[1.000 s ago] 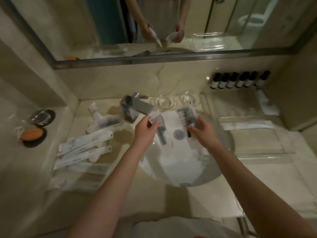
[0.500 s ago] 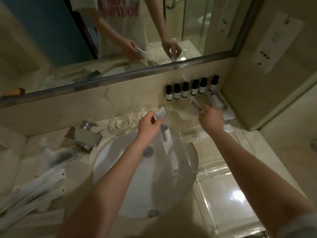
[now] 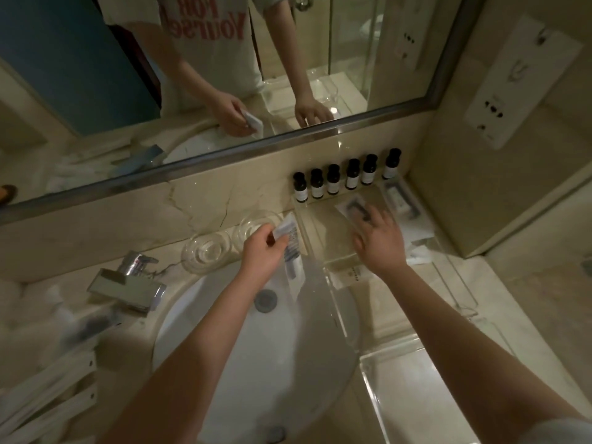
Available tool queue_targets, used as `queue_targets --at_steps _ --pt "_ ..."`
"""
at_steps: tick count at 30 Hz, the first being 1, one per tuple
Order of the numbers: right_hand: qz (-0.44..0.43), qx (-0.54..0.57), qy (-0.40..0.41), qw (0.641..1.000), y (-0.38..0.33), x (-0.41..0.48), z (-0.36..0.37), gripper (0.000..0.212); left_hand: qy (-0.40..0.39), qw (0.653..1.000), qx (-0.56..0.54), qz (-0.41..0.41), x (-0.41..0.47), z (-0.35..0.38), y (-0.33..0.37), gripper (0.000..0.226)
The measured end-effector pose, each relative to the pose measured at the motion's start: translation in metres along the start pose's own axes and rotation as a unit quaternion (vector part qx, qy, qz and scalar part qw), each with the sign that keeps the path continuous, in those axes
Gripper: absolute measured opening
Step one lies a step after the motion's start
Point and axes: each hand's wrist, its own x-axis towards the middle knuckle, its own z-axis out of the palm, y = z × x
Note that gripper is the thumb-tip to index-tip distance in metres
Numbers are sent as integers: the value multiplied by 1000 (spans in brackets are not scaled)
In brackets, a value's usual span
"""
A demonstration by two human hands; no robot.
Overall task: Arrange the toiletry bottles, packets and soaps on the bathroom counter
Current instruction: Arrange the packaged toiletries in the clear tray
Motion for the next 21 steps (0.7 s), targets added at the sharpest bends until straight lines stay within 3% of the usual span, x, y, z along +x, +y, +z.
queue_targets --at_steps 3,10,16,19,21 --pt "-34 -8 -57 998 6 1 10 46 -6 1000 -7 0 3 1 1 22" --pt "80 7 -39 996 -6 19 16 54 -9 1000 -18 2 3 4 6 20" --pt "99 0 -60 993 -1 29 14 55 -10 1000 -27 1 0 4 12 21" --pt "53 25 8 998 -11 22 3 54 -4 1000 -20 16 1 1 19 27" --pt "16 122 44 991 -23 13 -6 55 -7 999 -16 28 1 -2 25 27"
